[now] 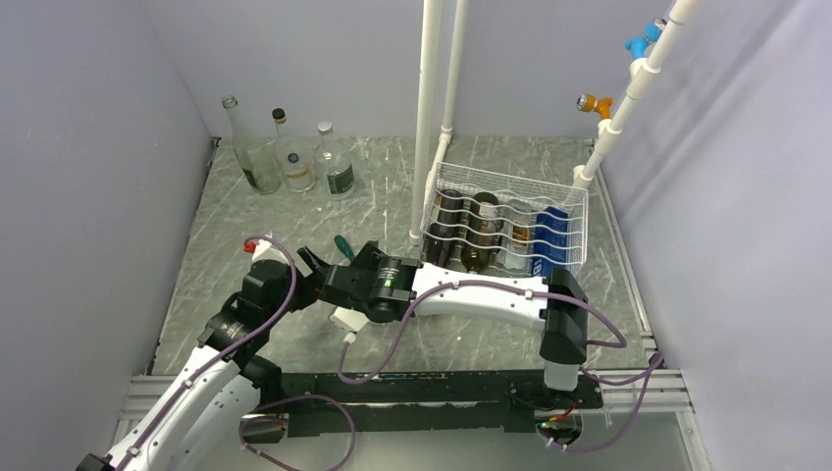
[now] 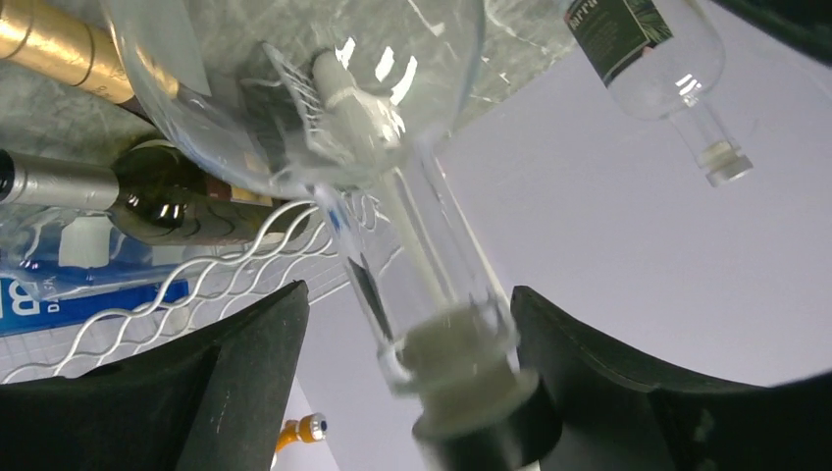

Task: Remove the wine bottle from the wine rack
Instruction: Place the wine bottle at the center of the board, then pick up the wine bottle from the center of the board.

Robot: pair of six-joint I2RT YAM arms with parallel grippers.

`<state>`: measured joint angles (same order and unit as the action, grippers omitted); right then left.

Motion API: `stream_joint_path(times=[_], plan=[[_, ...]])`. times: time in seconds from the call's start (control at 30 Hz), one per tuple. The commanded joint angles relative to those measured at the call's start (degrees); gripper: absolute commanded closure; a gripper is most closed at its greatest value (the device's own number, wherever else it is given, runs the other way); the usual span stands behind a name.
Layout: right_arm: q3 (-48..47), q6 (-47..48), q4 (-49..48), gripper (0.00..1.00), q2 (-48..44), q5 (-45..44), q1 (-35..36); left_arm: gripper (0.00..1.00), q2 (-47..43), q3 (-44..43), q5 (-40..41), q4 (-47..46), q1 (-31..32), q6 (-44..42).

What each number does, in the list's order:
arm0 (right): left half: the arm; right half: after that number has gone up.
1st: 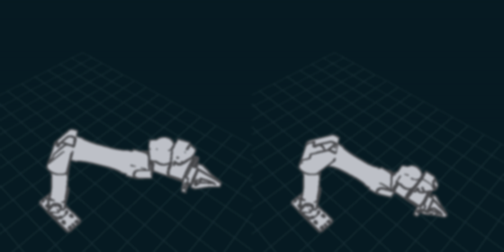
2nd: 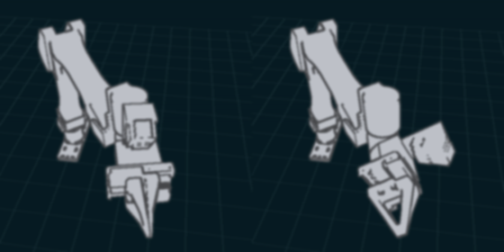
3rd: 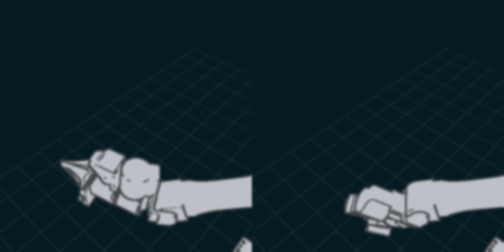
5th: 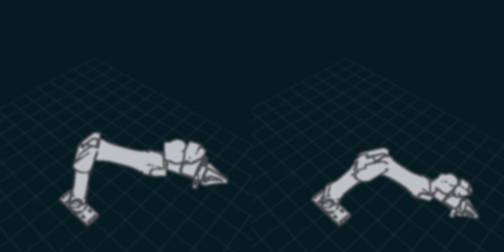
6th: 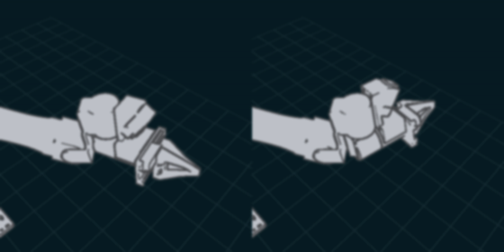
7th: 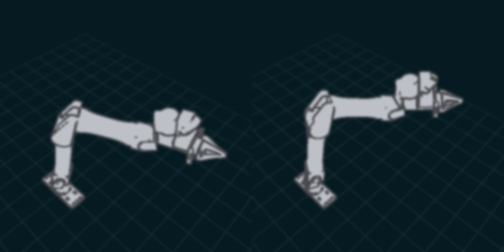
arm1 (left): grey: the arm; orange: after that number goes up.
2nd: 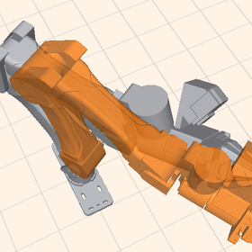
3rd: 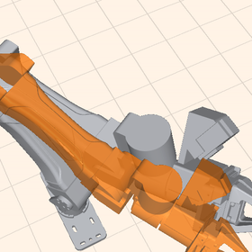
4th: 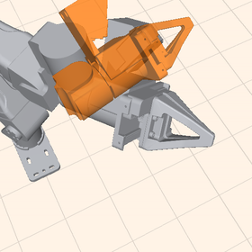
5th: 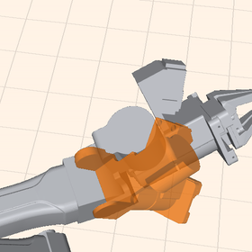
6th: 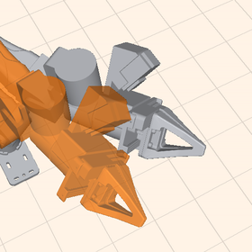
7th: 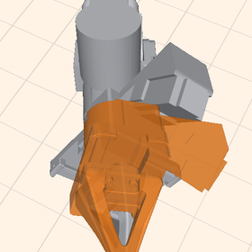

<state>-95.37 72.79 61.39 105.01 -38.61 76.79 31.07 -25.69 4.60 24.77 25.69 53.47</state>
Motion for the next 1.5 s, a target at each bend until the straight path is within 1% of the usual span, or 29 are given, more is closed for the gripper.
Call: stream_joint_path(times=[0.0,0.07,0.1,0.13,0.27,0.43,0.63,0.8,1.03,1.27,1.47], plan=[[-4.45,-2.26,2.09,0.19,-0.89,0.22,0.61,0.05,-0.61,-1.69,0.48,-0.05,0.15,-0.50],[-4.79,-2.86,3.05,0.11,-1.26,0.98,0.87,0.05,-0.84,-1.94,0.51,0.11,0.14,-0.85],[-4.86,-3.14,3.36,0.03,-1.43,1.13,0.97,0.05,-0.98,-2.11,0.55,0.26,0.15,-0.91],[-4.86,-3.37,3.59,0.01,-1.71,1.23,1.06,0.05,-1.07,-2.27,0.58,0.44,0.15,-1.10],[-5.59,-4.78,4.69,0.00,-3.03,2.04,1.25,0.05,-1.59,-3.05,0.95,1.35,0.14,-1.84],[-8.25,-6.90,6.24,0.00,-5.44,5.46,1.34,0.05,-2.54,-4.20,0.53,1.61,0.15,-4.24],[-10.51,-8.56,7.76,0.00,-7.59,9.19,1.34,0.05,-4.36,-5.34,0.09,1.70,0.15,-8.20],[-11.91,-9.36,8.30,0.00,-7.76,10.06,1.10,0.05,-5.36,-6.50,-0.12,2.59,0.15,-11.39],[-17.47,-11.09,11.04,0.00,-8.78,15.31,0.10,0.04,-7.51,-7.65,-1.44,3.36,0.15,-17.31],[-21.77,-12.46,13.80,0.00,-10.87,21.51,-2.66,0.03,-8.66,-8.85,-3.76,3.20,0.15,-22.21],[-23.87,-13.48,15.17,0.00,-13.37,28.14,-7.10,0.02,-8.28,-10.73,-5.74,3.49,0.15,-25.42]])
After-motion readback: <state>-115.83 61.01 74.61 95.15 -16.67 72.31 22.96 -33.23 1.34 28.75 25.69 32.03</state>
